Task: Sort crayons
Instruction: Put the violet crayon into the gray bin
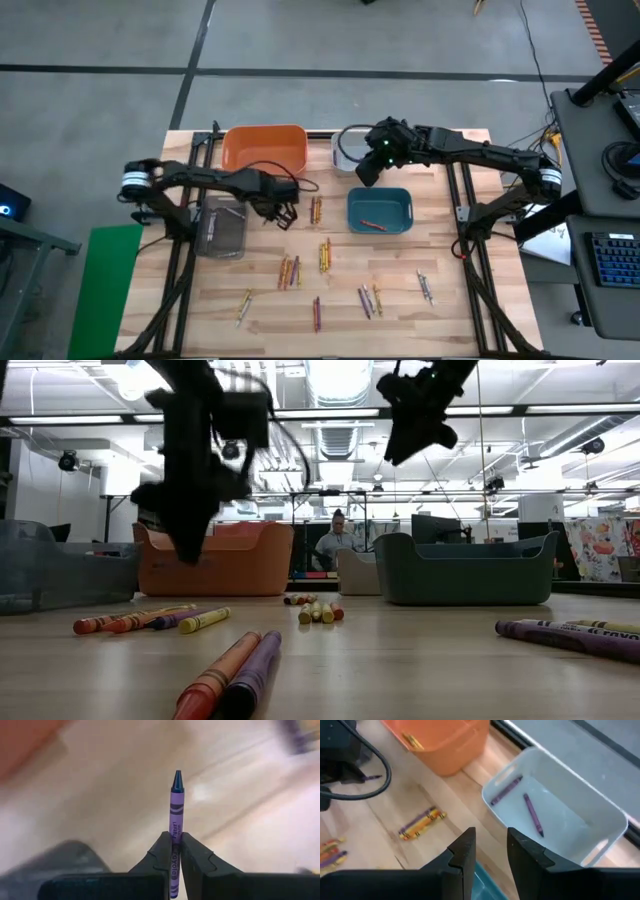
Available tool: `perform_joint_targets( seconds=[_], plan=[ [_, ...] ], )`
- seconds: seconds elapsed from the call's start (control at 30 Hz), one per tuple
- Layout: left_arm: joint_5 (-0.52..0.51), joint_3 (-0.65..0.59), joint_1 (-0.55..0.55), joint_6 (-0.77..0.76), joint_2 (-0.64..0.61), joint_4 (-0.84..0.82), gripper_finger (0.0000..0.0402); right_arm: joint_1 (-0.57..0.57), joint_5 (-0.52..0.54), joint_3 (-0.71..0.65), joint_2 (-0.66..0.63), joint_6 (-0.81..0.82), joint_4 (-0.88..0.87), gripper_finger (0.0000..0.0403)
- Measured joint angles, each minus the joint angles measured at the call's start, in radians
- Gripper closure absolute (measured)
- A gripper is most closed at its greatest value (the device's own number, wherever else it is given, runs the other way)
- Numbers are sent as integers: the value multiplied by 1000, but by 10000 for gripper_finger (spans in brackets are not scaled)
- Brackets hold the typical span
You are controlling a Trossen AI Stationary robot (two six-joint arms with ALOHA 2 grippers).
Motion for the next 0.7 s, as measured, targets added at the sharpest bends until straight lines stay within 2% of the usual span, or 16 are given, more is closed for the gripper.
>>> perform_joint_targets(
  seconds=[0.2,0.3,0.43,0.57,0.7],
  plan=[
    [-33,45,10,219,-219,65,401,0,-149,17,-8,-55,140,305],
    [-38,80,15,329,-329,175,401,0,-245,16,-4,-90,267,305],
    [-39,111,12,442,-440,402,401,0,-364,14,11,-91,475,305],
    [-39,115,12,502,-493,591,401,0,-477,13,20,-49,728,305],
    [-39,115,12,541,-492,699,401,0,-490,13,26,0,950,305]
  ],
)
